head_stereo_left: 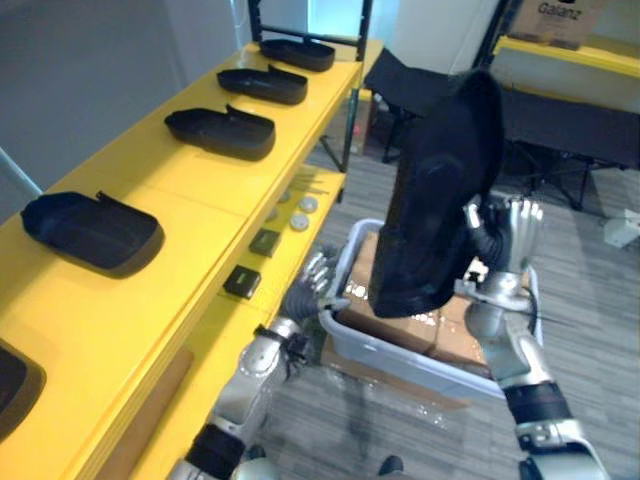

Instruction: Walk over and take plastic housings, then place them on the shelf

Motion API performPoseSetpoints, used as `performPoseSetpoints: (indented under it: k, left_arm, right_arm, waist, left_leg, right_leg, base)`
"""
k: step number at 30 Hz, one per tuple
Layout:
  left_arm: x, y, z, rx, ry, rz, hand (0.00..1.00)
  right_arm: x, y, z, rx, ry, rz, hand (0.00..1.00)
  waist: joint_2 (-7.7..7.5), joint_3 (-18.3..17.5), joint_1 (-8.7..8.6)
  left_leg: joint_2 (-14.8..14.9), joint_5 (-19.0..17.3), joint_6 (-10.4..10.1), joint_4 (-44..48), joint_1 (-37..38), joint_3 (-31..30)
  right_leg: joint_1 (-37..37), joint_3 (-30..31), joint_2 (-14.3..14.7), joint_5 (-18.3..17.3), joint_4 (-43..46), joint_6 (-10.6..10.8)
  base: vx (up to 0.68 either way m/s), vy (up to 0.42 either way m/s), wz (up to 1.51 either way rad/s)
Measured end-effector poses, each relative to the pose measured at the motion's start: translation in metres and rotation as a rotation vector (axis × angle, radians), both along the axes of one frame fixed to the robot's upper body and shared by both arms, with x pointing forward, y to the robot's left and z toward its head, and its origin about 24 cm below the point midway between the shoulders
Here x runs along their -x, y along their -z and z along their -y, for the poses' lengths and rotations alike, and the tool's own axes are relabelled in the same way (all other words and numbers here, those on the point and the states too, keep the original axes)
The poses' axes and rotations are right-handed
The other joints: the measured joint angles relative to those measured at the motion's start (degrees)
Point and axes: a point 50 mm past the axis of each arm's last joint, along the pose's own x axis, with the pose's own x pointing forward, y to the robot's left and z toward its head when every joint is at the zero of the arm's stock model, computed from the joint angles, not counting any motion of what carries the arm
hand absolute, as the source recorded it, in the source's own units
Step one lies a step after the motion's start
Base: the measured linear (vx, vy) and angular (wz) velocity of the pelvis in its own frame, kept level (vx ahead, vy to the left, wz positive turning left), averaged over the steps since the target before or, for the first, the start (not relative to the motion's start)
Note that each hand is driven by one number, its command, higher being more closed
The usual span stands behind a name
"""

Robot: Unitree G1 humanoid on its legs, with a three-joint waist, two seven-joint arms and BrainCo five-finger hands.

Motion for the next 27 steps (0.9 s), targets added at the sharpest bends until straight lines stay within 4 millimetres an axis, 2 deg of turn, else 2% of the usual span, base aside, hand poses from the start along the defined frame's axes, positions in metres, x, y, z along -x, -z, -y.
performPoseSetpoints:
  k: [3,7,15,20,27]
  left_arm:
    - [0.000,-0.001,0.007,0.082,0.063,-0.047,0.00]
    - [0.003,0.001,0.012,0.115,0.121,-0.072,0.00]
    - [0.006,-0.002,0.016,0.258,0.231,-0.088,0.00]
    - [0.008,-0.005,0.018,0.321,0.304,-0.077,0.00]
    - [0.008,-0.006,0.018,0.320,0.307,-0.071,0.00]
  right_arm:
    - [-0.001,-0.005,-0.012,0.028,-0.055,0.005,1.00]
    - [-0.001,-0.004,-0.015,0.055,-0.063,-0.007,1.00]
    - [-0.003,0.008,-0.028,0.105,-0.122,-0.069,1.00]
    - [-0.004,0.017,-0.027,0.131,-0.114,-0.105,1.00]
    - [-0.004,0.022,-0.029,0.137,-0.125,-0.128,1.00]
  waist:
    - [0.03,-0.02,-0.53]
    - [0.17,-0.09,-0.58]
    - [2.34,-1.36,-0.75]
    - [2.42,-1.41,-0.80]
    - [2.43,-1.41,-0.89]
  left_leg:
    - [-0.04,-0.01,0.00,-0.01,-0.03,-0.04]
    - [-0.13,-0.01,0.00,-0.02,-0.06,-0.09]
    - [-0.16,-0.01,0.01,0.02,-0.03,-0.18]
    - [-0.16,0.00,0.01,0.06,0.01,-0.20]
    - [-0.23,0.00,0.01,0.05,0.01,-0.35]
  right_leg:
    - [-0.03,-0.01,-0.02,0.01,0.00,0.01]
    - [-0.03,-0.02,-0.09,0.04,-0.01,0.05]
    - [0.06,-0.04,-0.11,0.04,0.00,0.06]
    - [0.10,-0.05,-0.11,0.04,0.00,0.06]
    - [0.15,-0.16,-0.15,0.04,0.00,0.06]
  base:
    - [-0.01,0.033,0.00]
    - [0.00,0.000,0.00]
    - [0.00,0.000,0.00]
    - [0.00,0.000,0.00]
    - [0.00,0.000,0.00]
